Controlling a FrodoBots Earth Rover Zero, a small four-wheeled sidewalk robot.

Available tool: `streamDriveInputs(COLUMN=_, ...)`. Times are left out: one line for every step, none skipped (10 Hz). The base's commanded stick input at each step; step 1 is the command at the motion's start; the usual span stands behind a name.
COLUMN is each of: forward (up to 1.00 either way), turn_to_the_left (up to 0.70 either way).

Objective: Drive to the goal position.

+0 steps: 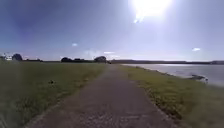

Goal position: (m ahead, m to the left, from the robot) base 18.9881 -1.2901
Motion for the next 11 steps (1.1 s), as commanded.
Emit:
streamDriveInputs(forward=0.70, turn_to_the_left=0.00)
streamDriveInputs(forward=0.70, turn_to_the_left=0.00)
streamDriveInputs(forward=0.70, turn_to_the_left=0.00)
streamDriveInputs(forward=0.70, turn_to_the_left=0.00)
streamDriveInputs(forward=0.70, turn_to_the_left=0.00)
streamDriveInputs(forward=0.70, turn_to_the_left=-0.12)
streamDriveInputs(forward=0.70, turn_to_the_left=-0.25)
streamDriveInputs(forward=0.70, turn_to_the_left=-0.07)
streamDriveInputs(forward=0.70, turn_to_the_left=0.00)
streamDriveInputs(forward=0.70, turn_to_the_left=0.00)
streamDriveInputs(forward=0.70, turn_to_the_left=0.00)
